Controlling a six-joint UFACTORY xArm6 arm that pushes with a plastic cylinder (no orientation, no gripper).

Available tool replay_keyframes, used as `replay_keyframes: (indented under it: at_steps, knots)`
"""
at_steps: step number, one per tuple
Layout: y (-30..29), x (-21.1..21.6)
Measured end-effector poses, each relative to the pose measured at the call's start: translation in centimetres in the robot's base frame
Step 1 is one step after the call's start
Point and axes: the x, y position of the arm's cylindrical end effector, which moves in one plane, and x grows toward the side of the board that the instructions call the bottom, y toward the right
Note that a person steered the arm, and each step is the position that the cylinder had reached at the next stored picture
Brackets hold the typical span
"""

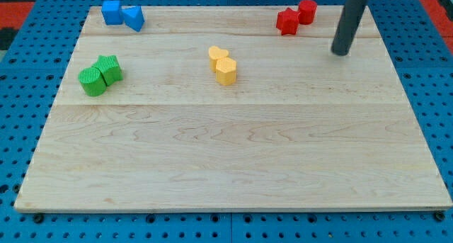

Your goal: Move red blocks to the top of yellow blocks

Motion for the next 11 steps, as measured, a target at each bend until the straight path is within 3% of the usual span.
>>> replay_keyframes:
  at_steps: [2,3,5,8,10,11]
  knots:
    - [1.9,-9.3]
    - [-1.7,-10.4]
    - [-13.5,-5.9]
    - [-10.7,-2.4]
    - [-18.9,-2.7]
    - [-13.6,-4.1]
